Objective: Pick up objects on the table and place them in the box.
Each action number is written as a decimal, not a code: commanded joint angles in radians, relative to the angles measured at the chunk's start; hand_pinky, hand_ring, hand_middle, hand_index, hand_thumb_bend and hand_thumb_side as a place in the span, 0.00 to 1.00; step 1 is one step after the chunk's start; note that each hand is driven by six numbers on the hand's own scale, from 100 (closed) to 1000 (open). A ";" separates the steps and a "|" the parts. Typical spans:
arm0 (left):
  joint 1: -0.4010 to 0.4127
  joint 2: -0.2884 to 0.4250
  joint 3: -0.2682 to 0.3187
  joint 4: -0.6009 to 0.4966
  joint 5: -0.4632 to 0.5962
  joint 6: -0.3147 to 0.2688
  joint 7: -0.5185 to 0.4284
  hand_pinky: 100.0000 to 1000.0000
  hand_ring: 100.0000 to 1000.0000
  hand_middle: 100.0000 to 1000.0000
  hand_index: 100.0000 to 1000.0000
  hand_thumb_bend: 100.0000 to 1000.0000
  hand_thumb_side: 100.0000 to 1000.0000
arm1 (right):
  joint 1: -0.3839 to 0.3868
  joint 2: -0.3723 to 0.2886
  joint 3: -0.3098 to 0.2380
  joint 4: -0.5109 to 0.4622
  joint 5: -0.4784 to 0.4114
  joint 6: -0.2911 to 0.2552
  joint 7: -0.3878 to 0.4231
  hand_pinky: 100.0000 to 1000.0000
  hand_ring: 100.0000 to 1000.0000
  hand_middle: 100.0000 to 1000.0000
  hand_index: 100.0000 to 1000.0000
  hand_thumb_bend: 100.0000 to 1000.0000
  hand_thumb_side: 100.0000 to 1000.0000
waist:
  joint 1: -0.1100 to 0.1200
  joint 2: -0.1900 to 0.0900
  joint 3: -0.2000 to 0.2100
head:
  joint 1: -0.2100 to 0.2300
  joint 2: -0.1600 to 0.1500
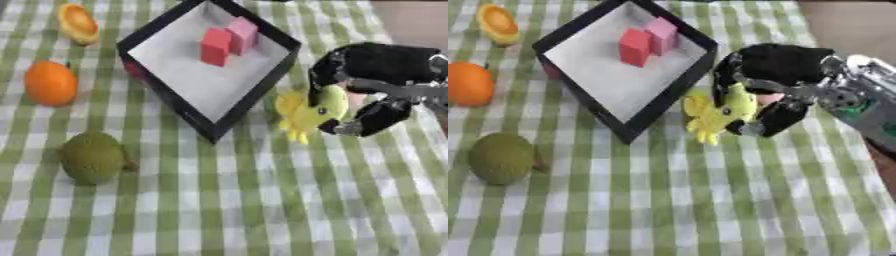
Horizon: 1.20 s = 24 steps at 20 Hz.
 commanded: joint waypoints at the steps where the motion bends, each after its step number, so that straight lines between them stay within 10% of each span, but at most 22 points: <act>1: -0.011 0.038 0.009 -0.023 0.001 -0.001 0.003 0.79 0.83 0.79 0.80 0.69 0.69 | -0.075 -0.047 -0.038 -0.012 -0.078 0.014 0.025 0.75 0.61 0.47 0.53 0.20 0.00 | -0.008 -0.022 0.002 | -0.003 -0.001; 7: -0.019 0.039 0.007 -0.042 -0.005 -0.004 0.001 0.78 0.83 0.79 0.80 0.68 0.69 | -0.337 0.016 -0.004 -0.012 -0.166 0.160 0.156 0.76 0.61 0.47 0.54 0.19 0.00 | -0.013 -0.030 0.019 | -0.034 -0.001; 15: -0.051 0.020 -0.005 -0.067 -0.002 -0.003 -0.009 0.78 0.83 0.79 0.79 0.69 0.68 | -0.543 0.165 0.064 0.004 -0.050 0.368 0.284 0.77 0.62 0.48 0.55 0.20 0.00 | -0.028 -0.024 0.065 | -0.099 -0.001; 24: -0.099 0.000 -0.009 -0.084 -0.014 -0.005 0.000 0.78 0.83 0.79 0.79 0.69 0.68 | -0.622 0.324 0.160 0.228 0.053 0.338 0.293 0.77 0.63 0.49 0.56 0.21 0.00 | -0.032 -0.007 0.111 | -0.143 -0.001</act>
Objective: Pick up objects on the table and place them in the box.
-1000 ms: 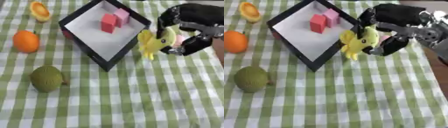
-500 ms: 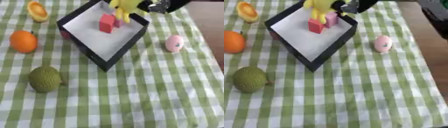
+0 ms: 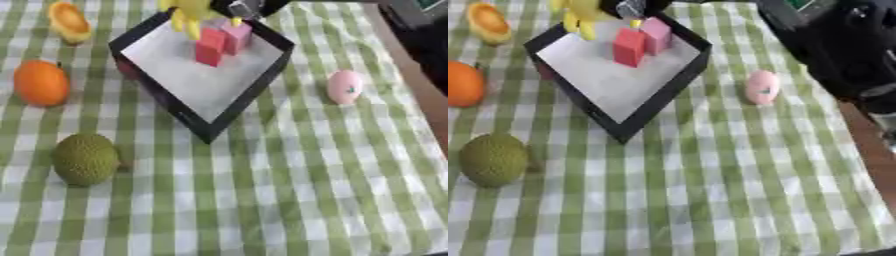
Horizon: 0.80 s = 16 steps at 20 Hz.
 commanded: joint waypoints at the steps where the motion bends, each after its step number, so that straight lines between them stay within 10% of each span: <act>1: -0.023 0.016 0.003 -0.018 -0.004 0.000 0.003 0.78 0.83 0.79 0.79 0.69 0.68 | -0.025 0.021 0.017 0.062 0.029 -0.028 -0.001 0.77 0.63 0.50 0.57 0.22 0.00 | -0.010 -0.006 0.004 | -0.010 -0.001; 16: -0.015 0.017 0.001 -0.021 -0.001 0.006 0.008 0.78 0.83 0.79 0.79 0.69 0.68 | -0.015 0.025 0.010 0.127 0.081 -0.080 0.005 0.87 0.88 0.87 0.88 0.47 0.13 | -0.001 -0.010 -0.007 | -0.007 -0.001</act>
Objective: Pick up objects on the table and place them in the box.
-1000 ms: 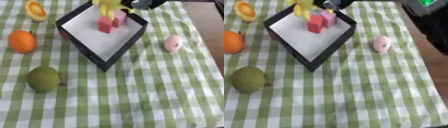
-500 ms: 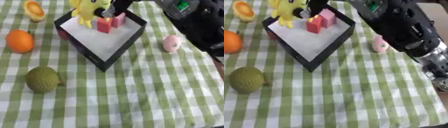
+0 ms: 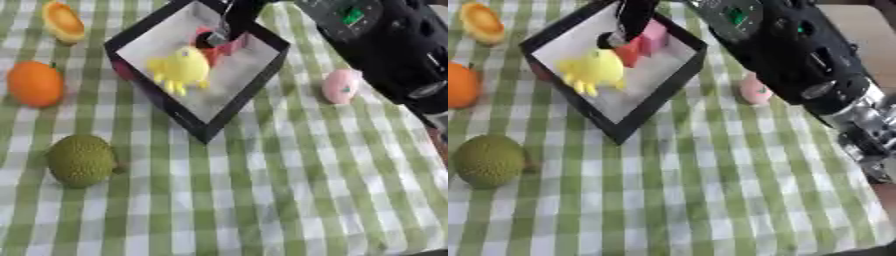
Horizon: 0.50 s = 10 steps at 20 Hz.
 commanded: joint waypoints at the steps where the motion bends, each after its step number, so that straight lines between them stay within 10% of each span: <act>1: -0.008 0.019 0.002 -0.017 0.000 0.002 0.004 0.78 0.83 0.79 0.79 0.69 0.68 | -0.014 -0.025 -0.024 0.002 0.020 0.001 -0.005 0.88 0.88 0.87 0.89 0.47 0.13 | 0.003 -0.011 -0.002 | 0.005 -0.001; 10: 0.003 0.022 0.003 -0.017 0.000 0.004 0.008 0.78 0.83 0.79 0.79 0.70 0.68 | 0.026 -0.080 -0.062 -0.040 -0.027 0.026 -0.027 0.87 0.86 0.86 0.88 0.46 0.12 | 0.004 -0.020 -0.013 | 0.023 -0.001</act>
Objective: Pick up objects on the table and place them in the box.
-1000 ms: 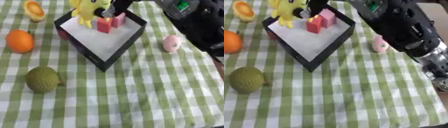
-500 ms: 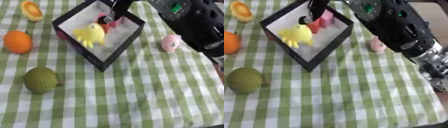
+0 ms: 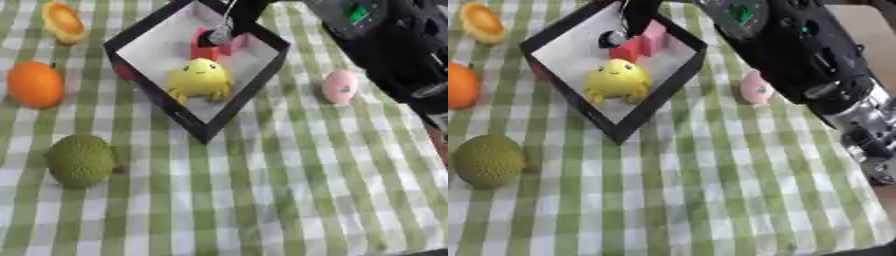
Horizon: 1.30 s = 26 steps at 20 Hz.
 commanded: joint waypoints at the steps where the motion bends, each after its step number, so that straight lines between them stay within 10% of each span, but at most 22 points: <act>1: -0.004 0.026 0.009 -0.015 -0.001 0.001 0.004 0.78 0.83 0.79 0.79 0.70 0.68 | 0.021 -0.092 -0.039 -0.057 -0.030 0.017 -0.009 0.87 0.86 0.86 0.88 0.46 0.12 | 0.003 -0.022 -0.007 | 0.015 -0.001; 13: 0.022 0.057 0.015 -0.007 -0.003 0.005 0.015 0.78 0.83 0.79 0.79 0.70 0.67 | 0.438 -0.444 -0.216 -0.309 -0.213 0.095 -0.046 0.87 0.85 0.83 0.87 0.44 0.20 | 0.003 -0.026 -0.058 | 0.061 -0.001; 26: 0.023 0.051 0.013 -0.008 -0.001 0.011 0.016 0.77 0.83 0.78 0.79 0.71 0.67 | 0.575 -0.459 -0.239 -0.261 -0.154 0.160 -0.081 0.86 0.83 0.81 0.84 0.45 0.21 | 0.023 -0.008 -0.056 | 0.057 -0.001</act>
